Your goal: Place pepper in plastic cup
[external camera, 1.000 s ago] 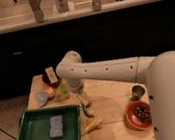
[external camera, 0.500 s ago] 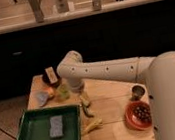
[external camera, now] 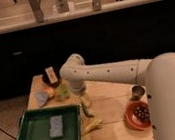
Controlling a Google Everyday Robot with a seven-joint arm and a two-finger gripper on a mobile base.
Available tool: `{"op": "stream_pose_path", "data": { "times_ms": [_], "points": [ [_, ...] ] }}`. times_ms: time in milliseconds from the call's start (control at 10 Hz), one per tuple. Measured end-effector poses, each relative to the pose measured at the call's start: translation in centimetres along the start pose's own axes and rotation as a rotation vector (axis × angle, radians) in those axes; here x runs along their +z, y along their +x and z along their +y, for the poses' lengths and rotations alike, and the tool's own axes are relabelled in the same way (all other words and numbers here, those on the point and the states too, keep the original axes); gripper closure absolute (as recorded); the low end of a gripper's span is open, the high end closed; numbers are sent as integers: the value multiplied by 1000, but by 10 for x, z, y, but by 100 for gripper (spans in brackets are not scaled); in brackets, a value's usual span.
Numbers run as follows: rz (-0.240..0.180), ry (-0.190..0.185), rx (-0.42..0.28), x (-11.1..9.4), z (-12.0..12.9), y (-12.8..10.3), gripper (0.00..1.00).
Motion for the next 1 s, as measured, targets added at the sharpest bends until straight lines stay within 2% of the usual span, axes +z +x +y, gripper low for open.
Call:
{"op": "stream_pose_path", "data": {
  "times_ms": [500, 1000],
  "points": [
    [-25, -16, 22, 22, 2, 8, 20],
    [-46, -44, 66, 56, 6, 16, 21]
  ]
}}
